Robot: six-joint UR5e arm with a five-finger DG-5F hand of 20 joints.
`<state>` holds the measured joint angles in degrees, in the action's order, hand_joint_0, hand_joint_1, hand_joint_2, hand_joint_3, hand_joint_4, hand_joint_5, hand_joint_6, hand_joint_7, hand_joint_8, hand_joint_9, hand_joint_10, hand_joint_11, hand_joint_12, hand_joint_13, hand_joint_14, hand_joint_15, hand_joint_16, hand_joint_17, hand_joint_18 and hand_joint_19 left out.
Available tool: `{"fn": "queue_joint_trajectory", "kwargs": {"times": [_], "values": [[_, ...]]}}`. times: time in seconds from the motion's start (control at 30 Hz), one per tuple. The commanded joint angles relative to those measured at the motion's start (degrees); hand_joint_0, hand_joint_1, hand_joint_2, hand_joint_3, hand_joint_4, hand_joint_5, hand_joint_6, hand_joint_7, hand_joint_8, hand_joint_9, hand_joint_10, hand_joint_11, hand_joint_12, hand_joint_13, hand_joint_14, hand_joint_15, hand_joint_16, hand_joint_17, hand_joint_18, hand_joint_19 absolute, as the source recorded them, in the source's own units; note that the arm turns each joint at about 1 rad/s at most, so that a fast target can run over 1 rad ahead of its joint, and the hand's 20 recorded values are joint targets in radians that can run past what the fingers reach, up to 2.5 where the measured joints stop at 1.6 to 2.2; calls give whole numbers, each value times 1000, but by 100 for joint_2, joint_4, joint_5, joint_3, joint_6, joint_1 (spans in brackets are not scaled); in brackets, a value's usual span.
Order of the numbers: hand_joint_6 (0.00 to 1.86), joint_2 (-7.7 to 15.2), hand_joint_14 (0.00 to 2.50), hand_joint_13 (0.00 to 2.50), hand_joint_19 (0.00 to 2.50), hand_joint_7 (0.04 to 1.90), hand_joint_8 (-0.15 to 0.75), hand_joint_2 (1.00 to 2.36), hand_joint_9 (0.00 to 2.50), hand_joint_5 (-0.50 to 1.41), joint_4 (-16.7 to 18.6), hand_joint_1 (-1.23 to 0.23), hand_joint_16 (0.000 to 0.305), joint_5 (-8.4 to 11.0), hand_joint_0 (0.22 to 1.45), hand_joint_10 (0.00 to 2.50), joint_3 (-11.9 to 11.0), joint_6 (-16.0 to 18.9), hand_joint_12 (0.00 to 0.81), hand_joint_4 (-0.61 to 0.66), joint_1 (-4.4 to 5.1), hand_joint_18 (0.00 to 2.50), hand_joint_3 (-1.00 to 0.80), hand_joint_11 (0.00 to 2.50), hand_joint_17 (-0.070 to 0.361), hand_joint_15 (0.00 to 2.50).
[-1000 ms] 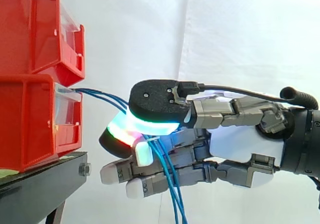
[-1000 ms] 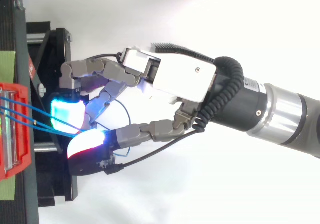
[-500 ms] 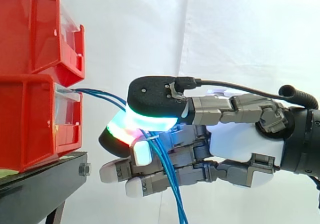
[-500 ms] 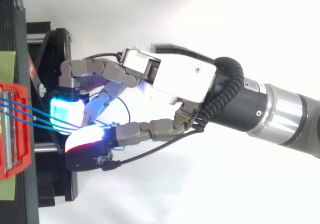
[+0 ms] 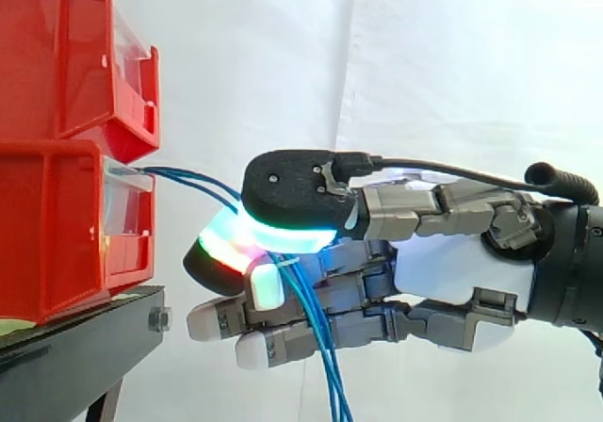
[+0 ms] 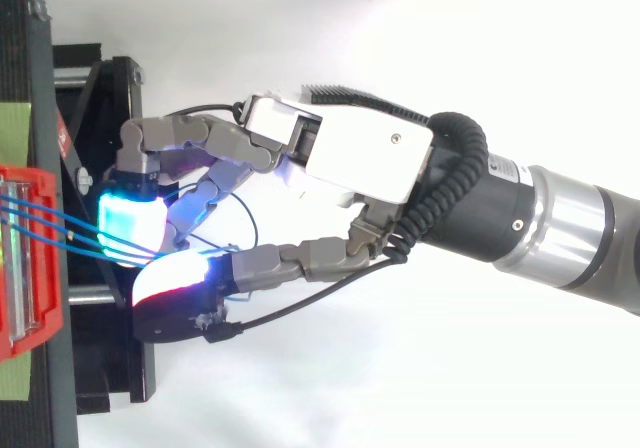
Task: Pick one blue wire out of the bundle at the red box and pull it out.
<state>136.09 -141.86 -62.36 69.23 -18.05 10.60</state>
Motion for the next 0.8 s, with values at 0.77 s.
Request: {"fn": "queue_joint_trajectory", "kwargs": {"times": [0.77], "values": [[833,5,16,508,508,1244,222,1022,955,-127,-9,-817,49,-13,580,29,3,-5,325,92,4,387,-150,763,110,380]]}}
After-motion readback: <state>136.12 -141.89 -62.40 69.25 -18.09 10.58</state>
